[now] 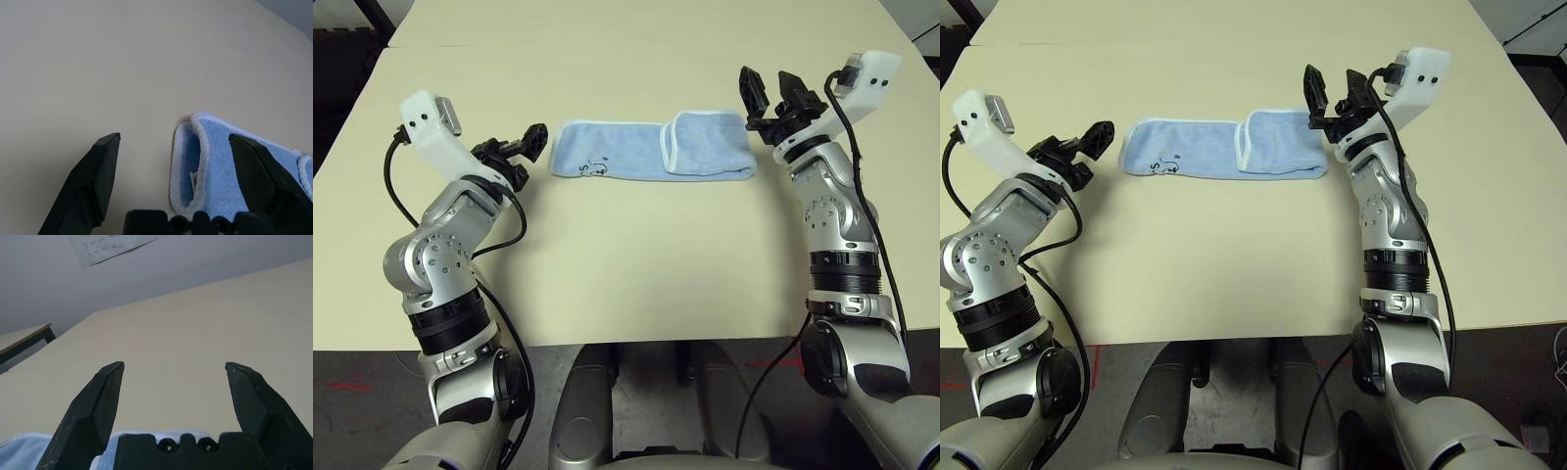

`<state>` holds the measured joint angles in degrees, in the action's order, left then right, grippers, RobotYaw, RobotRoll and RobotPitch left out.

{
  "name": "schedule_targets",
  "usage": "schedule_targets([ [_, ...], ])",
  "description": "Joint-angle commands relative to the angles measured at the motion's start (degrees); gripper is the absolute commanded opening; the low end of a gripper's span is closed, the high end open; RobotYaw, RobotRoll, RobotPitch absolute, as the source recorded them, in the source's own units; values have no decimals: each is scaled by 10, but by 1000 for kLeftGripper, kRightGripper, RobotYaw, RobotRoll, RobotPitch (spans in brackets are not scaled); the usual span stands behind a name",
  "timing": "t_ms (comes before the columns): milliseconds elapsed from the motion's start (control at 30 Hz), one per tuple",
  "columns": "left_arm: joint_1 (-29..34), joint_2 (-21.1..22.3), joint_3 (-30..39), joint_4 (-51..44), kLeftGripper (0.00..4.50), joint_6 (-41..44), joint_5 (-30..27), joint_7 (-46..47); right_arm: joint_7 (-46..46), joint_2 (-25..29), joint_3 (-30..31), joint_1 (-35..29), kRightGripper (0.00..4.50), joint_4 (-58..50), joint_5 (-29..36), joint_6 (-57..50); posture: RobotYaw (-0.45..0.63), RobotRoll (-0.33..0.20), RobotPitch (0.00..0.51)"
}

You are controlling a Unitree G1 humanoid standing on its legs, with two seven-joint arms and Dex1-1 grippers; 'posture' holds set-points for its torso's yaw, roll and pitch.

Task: Fold the towel and set it aside.

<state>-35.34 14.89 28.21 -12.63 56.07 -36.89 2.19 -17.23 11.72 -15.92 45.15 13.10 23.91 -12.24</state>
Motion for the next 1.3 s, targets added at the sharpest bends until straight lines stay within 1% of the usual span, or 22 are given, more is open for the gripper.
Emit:
schedule_targets([
  [33, 28, 20, -22, -27, 4500, 20, 0, -10, 3, 10, -1, -17, 4485, -6, -4, 0, 52, 0, 307],
  [100, 51, 48, -63, -44, 4500, 14, 19, -32, 3, 10, 0, -17, 4485, -3, -4, 2, 52, 0, 307],
  [167, 86, 98, -136, -63, 4500, -14, 63, -71, 2, 10, 2, -16, 4485, 1, -4, 3, 52, 0, 307],
  [200, 100, 113, -165, -74, 4500, -24, 75, -87, 2, 10, 2, -15, 4485, 3, -4, 4, 52, 0, 307],
  [267, 114, 125, -187, -84, 4500, -36, 84, -102, 2, 10, 3, -14, 4485, 6, -5, 5, 52, 0, 307],
  [367, 123, 126, -204, -95, 4500, -39, 93, -112, 1, 11, 2, -11, 4485, 12, -6, 8, 63, 0, 308],
  [700, 106, 96, -204, -75, 4500, -44, 109, -114, 4, 18, 0, -15, 4485, 15, -15, 14, 51, 0, 312],
  [767, 99, 81, -193, -70, 4500, -26, 100, -106, 5, 20, 0, -16, 4485, 14, -18, 16, 42, 0, 314],
  [833, 93, 76, -180, -66, 4500, 2, 90, -100, 7, 21, -2, -16, 4485, 13, -18, 16, 42, 0, 314],
  [900, 85, 65, -153, -60, 4500, 38, 73, -92, 8, 21, -2, -18, 4485, 13, -18, 17, 39, 0, 317],
  [1000, 71, 68, -120, -55, 4500, 77, 54, -95, 9, 20, -1, -19, 4485, 13, -19, 19, 46, 0, 318],
  [1133, 65, 81, -111, -53, 4500, 101, 58, -99, 9, 20, 0, -17, 4485, 18, -20, 22, 46, 0, 318],
  [1300, 49, 63, -87, -45, 4500, 116, 49, -91, 7, 21, 3, -15, 4485, 22, -24, 27, 48, 0, 321],
])
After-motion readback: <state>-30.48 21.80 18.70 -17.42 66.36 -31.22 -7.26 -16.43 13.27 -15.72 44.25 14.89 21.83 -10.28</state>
